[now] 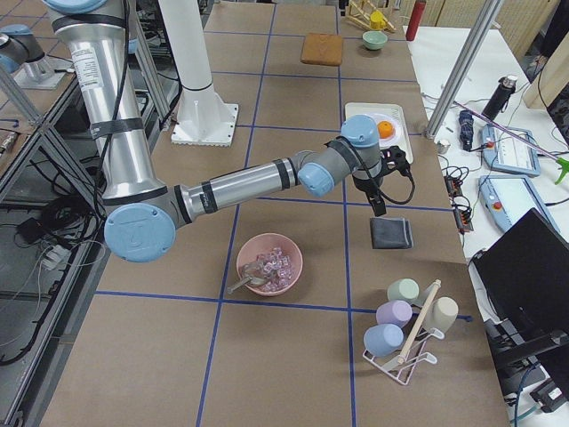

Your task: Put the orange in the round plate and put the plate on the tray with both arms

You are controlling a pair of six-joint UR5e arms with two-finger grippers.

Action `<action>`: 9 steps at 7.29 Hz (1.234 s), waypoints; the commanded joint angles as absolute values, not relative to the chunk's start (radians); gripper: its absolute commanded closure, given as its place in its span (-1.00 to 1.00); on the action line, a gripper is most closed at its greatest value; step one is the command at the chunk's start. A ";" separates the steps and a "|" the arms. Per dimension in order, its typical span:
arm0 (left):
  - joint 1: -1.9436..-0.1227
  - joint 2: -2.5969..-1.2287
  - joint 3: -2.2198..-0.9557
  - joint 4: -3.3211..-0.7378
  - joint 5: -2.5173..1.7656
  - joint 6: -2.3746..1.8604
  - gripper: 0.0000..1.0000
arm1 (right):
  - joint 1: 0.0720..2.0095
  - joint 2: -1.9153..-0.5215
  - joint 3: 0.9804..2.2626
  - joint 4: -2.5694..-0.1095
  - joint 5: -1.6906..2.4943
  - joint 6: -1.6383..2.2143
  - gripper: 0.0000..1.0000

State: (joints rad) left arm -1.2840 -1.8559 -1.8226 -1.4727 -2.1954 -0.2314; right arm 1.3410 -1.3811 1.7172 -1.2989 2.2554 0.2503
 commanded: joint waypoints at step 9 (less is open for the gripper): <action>-1.391 -1.671 -1.757 -1.466 -2.309 0.038 -0.95 | 1.486 -1.378 1.790 -1.859 2.264 -0.229 -1.00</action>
State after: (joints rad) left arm -1.3883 -1.6727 -1.7700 -1.4633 -2.3050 0.0324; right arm 1.4862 -1.3790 1.7927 -1.8397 2.2632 -0.2281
